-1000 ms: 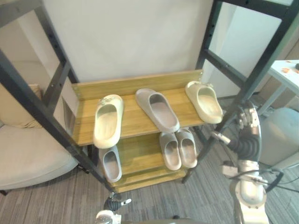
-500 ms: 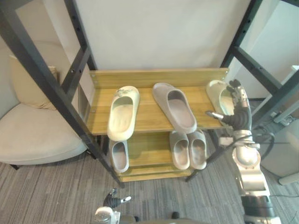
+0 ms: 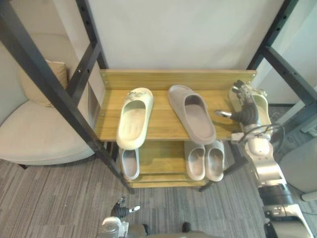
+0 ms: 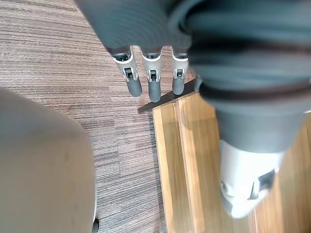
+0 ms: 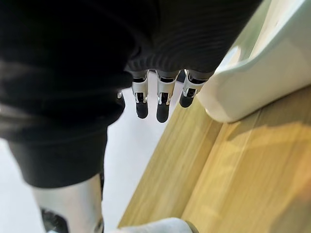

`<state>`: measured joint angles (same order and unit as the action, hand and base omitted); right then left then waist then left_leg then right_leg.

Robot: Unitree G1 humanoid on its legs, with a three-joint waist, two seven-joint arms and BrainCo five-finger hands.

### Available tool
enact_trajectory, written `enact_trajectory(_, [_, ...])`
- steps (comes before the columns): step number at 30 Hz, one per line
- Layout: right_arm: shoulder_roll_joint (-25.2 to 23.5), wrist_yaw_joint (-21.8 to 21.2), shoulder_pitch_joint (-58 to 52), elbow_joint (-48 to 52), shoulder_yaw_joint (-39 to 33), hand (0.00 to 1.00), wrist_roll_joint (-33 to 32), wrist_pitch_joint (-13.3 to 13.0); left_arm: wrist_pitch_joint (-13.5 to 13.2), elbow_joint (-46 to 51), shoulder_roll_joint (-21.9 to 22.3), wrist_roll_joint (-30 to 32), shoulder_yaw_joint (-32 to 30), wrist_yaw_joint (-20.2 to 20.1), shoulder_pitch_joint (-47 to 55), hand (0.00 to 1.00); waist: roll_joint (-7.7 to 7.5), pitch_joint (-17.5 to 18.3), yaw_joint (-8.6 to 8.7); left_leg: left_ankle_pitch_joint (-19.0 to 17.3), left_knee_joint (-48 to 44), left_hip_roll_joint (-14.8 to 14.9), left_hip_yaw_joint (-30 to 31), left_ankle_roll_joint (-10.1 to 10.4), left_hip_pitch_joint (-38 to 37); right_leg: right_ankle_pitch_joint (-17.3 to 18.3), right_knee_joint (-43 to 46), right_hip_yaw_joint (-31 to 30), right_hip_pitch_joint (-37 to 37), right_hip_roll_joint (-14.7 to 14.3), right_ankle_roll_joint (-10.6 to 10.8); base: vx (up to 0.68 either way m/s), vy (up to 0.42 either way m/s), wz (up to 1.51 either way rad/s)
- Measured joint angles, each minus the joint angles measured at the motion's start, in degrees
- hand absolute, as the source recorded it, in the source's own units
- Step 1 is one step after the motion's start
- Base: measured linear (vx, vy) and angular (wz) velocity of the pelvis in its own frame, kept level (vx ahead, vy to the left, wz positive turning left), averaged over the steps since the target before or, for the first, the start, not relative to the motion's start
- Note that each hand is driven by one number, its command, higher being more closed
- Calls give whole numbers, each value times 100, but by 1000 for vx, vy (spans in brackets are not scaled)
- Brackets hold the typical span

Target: Organize the slippers on the shoe rack

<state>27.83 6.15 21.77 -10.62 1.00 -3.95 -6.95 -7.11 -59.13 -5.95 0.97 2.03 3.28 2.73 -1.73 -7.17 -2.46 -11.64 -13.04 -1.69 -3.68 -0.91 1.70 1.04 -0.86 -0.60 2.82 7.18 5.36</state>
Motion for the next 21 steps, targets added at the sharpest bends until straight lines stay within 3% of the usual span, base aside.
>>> enact_trajectory(11, [384,-160,768,-448,651,0,-108,30,-12,15,3,-22,-48,-1,-36,0,-27,-92,-68,254,409,-1,137,54,-83,-53,-63,135,-23,-17,-73,-14,-32,6])
enact_trajectory(21, [426,-296,1381,-1172,1167,0,-102,98,-14,49,0,-115,-97,-2,-42,0,-39,-154,-113,397,617,-7,256,48,-56,-115,-35,235,-73,-27,-133,-6,-12,5])
